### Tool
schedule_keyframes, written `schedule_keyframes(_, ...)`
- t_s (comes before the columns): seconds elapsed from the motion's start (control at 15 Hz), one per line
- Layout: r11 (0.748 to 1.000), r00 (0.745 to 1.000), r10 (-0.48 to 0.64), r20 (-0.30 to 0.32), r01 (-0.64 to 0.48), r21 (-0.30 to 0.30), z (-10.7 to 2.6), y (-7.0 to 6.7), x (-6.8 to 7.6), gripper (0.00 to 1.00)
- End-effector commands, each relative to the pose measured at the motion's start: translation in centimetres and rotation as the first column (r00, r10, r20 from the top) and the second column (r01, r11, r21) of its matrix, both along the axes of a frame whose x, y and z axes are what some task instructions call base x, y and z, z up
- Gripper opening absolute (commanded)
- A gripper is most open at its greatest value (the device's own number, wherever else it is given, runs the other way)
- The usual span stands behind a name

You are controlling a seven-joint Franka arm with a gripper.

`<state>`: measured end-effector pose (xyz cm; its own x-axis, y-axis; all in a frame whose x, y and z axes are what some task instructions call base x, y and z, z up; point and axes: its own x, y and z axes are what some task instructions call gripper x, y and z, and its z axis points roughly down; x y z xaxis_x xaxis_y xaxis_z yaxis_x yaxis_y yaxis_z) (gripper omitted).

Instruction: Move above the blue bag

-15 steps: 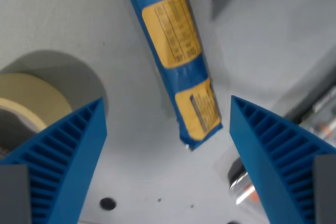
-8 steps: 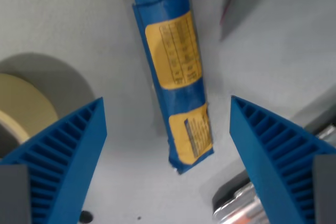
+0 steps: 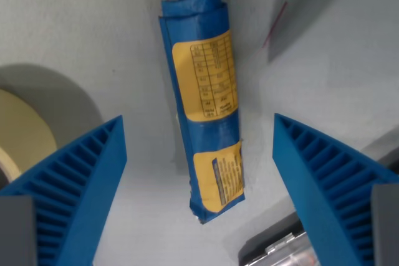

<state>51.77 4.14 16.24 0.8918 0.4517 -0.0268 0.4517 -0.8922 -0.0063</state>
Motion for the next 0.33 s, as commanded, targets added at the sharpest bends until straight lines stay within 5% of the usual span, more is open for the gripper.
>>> schedule_keyframes(0.07, 0.998, 0.998, 0.060, -0.003, -0.060, -0.028, -0.26, -0.06, 0.79, 1.00)
schedule_keyframes(0.33, 0.999, 0.999, 0.045, -0.003, -0.045, -0.028, -0.33, -0.12, 0.83, 1.00)
